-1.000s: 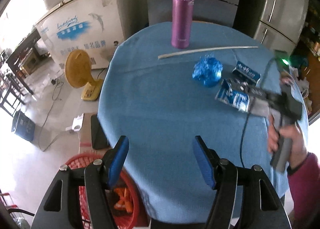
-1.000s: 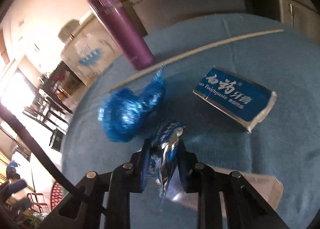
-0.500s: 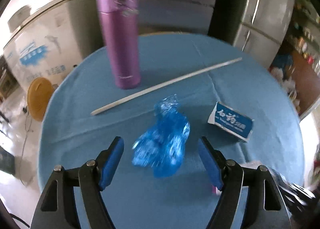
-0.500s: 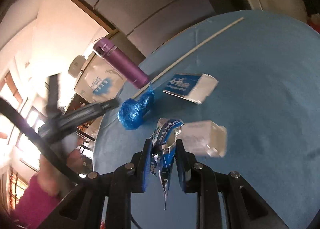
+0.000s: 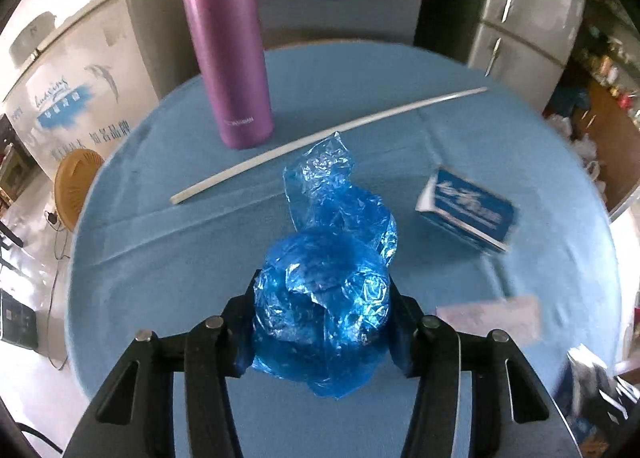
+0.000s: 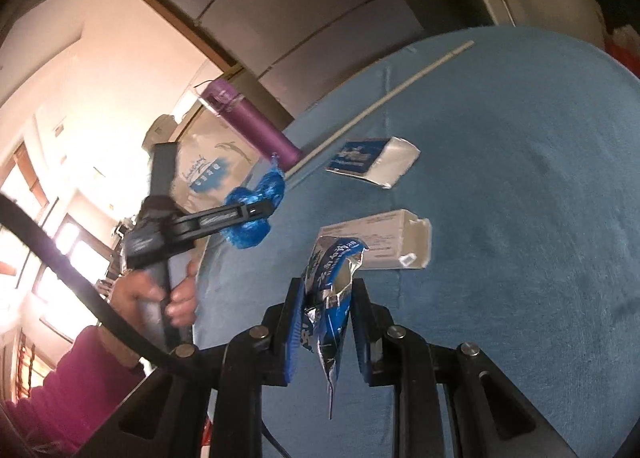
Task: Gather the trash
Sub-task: 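Carry the blue bag and foil wrapper over the red basket and open both tools, then move both tools back over the table toward the two boxes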
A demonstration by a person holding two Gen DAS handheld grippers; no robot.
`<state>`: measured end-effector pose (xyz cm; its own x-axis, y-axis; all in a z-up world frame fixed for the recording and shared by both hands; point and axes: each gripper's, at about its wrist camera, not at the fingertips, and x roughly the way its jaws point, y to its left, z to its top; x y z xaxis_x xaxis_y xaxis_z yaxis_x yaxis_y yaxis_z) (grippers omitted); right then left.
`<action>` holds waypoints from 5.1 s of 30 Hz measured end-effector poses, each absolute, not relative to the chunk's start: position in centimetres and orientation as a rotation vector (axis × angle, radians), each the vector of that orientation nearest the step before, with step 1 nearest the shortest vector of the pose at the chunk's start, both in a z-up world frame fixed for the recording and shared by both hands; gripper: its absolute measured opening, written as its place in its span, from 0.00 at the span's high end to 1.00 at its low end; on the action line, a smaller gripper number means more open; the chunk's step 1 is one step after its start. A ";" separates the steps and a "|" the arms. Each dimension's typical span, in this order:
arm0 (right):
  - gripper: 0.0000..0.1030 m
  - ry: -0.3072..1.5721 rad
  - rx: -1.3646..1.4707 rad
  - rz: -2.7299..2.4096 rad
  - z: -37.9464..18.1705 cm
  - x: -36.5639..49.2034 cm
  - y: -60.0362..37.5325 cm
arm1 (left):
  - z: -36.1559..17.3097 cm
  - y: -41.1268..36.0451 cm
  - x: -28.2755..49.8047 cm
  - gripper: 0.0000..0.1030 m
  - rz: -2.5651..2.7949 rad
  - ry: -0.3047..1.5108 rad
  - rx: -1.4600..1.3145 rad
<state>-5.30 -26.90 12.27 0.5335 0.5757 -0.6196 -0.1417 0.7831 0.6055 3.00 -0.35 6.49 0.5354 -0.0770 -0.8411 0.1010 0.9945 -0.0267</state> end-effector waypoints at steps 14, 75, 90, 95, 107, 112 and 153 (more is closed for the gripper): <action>0.76 0.895 0.493 0.502 14.7 -7.6 -24.3 | 13.1 1.9 -13.1 0.47 -0.033 0.868 0.028; 0.76 1.049 0.131 0.993 14.9 -10.7 6.0 | 7.0 20.5 -27.0 0.46 0.470 0.985 -0.109; 0.74 1.073 0.075 1.036 14.1 -11.0 9.2 | 6.3 21.1 -27.0 0.44 0.468 1.006 -0.135; 0.74 1.083 0.087 1.044 13.9 -10.9 10.1 | 6.2 21.3 -27.2 0.43 0.459 1.007 -0.137; 0.74 1.105 0.176 1.011 13.7 -10.1 8.9 | 6.3 21.3 -27.3 0.39 0.424 1.014 -0.151; 0.74 1.085 0.199 0.968 14.2 -9.6 7.1 | 6.6 20.4 -27.1 0.38 0.392 1.019 -0.148; 0.30 0.970 0.499 0.491 10.0 1.2 -27.5 | 7.2 1.8 -22.2 0.25 0.060 1.102 0.156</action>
<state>1.23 -27.48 10.01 0.4760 0.5970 -0.6458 -0.1676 0.7824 0.5998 -22.16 1.80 7.16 0.4516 0.1252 -0.8834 0.0293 0.9875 0.1549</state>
